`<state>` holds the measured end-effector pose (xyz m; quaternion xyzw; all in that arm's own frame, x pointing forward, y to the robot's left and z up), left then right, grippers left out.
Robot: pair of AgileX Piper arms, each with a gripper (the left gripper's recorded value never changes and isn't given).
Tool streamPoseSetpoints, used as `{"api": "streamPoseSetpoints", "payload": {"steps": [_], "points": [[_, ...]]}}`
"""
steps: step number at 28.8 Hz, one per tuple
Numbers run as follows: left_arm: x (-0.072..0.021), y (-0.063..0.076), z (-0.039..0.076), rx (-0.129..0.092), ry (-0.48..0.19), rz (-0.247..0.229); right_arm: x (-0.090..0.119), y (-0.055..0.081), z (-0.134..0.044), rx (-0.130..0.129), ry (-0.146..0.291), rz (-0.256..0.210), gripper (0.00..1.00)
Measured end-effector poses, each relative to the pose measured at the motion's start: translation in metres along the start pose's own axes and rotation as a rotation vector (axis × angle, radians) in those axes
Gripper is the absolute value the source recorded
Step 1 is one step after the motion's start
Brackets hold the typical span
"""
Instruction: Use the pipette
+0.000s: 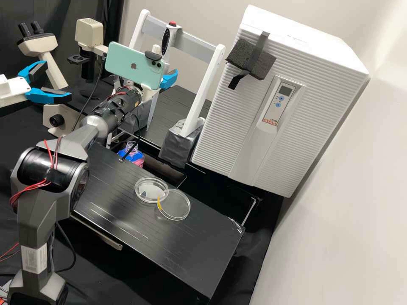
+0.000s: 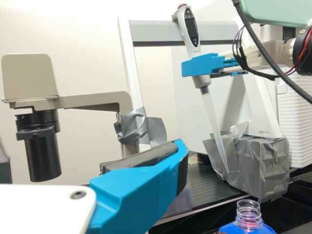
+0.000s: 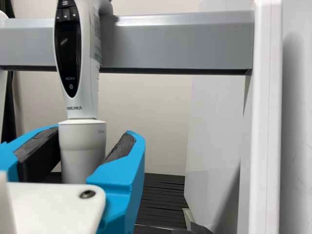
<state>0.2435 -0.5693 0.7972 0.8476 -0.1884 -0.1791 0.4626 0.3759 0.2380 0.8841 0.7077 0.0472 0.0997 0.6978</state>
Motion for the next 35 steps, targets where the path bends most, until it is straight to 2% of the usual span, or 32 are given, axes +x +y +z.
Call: {"api": "streamPoseSetpoints", "payload": {"steps": [3,5,9,11,16,20,29,30,32,35], "points": [[0.0000,0.000,0.000,0.000,0.000,0.000,0.001,0.001,-0.003,0.000,0.006,-0.002,0.00],[0.0000,0.000,-0.001,-0.001,0.002,0.000,0.001,0.002,-0.005,-0.011,0.012,0.001,0.00],[-0.0001,0.000,-0.001,-0.001,0.004,0.001,0.001,0.001,-0.006,-0.009,0.015,-0.001,0.00],[-0.0001,0.000,-0.002,-0.013,0.004,0.000,0.001,0.001,-0.006,-0.007,0.014,-0.001,0.00],[-0.0003,0.001,-0.004,-0.015,0.009,0.001,0.001,0.001,-0.007,-0.011,0.014,-0.005,0.00],[-0.0004,0.001,-0.004,-0.010,0.008,0.000,0.001,0.002,-0.008,0.005,0.011,-0.012,0.00],[-0.0004,0.001,-0.004,-0.010,0.008,0.000,0.001,0.002,-0.008,0.006,0.011,-0.016,0.00],[-0.0004,0.001,-0.004,-0.015,0.008,0.000,0.000,0.004,-0.009,0.007,0.013,-0.014,0.00],[-0.0004,0.001,-0.004,-0.027,0.008,0.000,-0.001,0.005,-0.011,0.016,0.015,-0.020,0.00],[-0.0004,0.001,-0.004,-0.029,0.007,0.000,-0.006,0.012,-0.016,0.044,0.027,-0.015,0.00]]}}
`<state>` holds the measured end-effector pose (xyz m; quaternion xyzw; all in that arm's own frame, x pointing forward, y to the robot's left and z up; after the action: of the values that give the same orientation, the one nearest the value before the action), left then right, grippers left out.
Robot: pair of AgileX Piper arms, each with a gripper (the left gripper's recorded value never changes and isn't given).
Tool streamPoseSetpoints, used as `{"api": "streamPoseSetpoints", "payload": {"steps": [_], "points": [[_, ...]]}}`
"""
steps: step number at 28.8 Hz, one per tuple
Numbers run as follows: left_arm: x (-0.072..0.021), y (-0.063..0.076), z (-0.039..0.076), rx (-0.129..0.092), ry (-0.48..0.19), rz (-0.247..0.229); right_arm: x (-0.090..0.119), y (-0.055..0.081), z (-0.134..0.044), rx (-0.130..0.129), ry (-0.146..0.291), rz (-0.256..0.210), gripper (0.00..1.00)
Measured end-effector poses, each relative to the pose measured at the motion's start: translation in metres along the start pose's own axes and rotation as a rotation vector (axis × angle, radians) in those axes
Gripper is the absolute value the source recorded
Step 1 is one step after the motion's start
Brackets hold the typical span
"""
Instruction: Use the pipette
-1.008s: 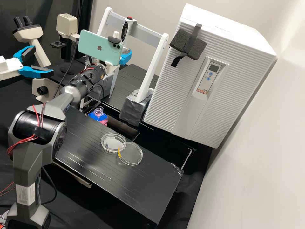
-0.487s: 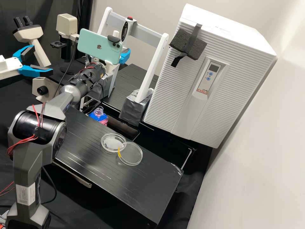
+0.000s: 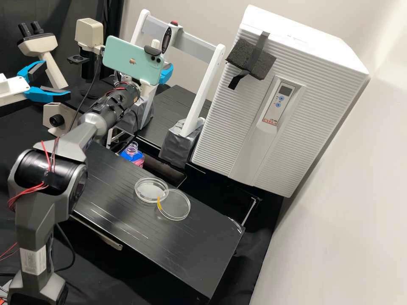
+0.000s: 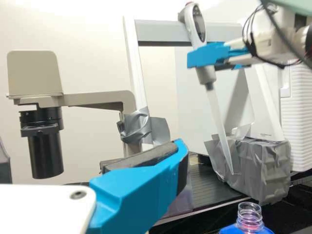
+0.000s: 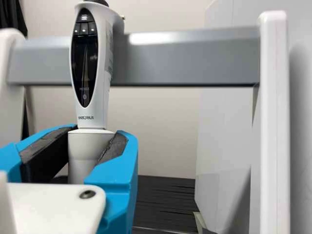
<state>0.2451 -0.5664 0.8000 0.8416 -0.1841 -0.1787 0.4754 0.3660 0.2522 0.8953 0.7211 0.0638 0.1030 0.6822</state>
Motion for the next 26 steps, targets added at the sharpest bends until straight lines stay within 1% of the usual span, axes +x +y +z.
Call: {"api": "streamPoseSetpoints", "payload": {"steps": [1,6,9,12,13,15,18,21,23,26], "points": [[0.0000,0.000,0.000,-0.002,-0.001,0.000,-0.003,0.005,-0.004,0.009,0.010,0.010,0.00],[0.0000,0.000,0.000,-0.002,-0.001,0.000,-0.011,0.016,-0.011,0.025,0.033,0.045,0.00],[0.0000,0.000,0.000,-0.002,-0.001,0.000,-0.017,0.022,-0.013,0.040,0.045,0.085,0.00],[0.0000,0.000,0.000,-0.002,-0.004,-0.001,-0.024,0.024,-0.011,0.056,0.051,0.133,0.00],[0.0001,-0.001,0.000,-0.005,-0.005,-0.003,-0.028,0.023,-0.010,0.058,0.055,0.151,0.00],[0.0008,-0.003,0.000,-0.023,-0.006,-0.010,-0.035,0.020,-0.009,0.057,0.066,0.188,0.00],[0.0033,-0.009,0.001,-0.034,-0.011,-0.030,-0.050,0.008,-0.008,0.054,0.087,0.228,0.00],[0.0069,-0.012,0.003,-0.045,-0.023,-0.040,-0.061,-0.003,-0.007,0.041,0.103,0.249,0.00],[0.0100,-0.015,0.007,-0.050,-0.039,-0.052,-0.068,-0.013,-0.003,0.021,0.104,0.250,0.00],[0.0123,-0.020,0.011,-0.054,-0.058,-0.069,-0.076,-0.022,0.000,0.007,0.105,0.251,0.00]]}}
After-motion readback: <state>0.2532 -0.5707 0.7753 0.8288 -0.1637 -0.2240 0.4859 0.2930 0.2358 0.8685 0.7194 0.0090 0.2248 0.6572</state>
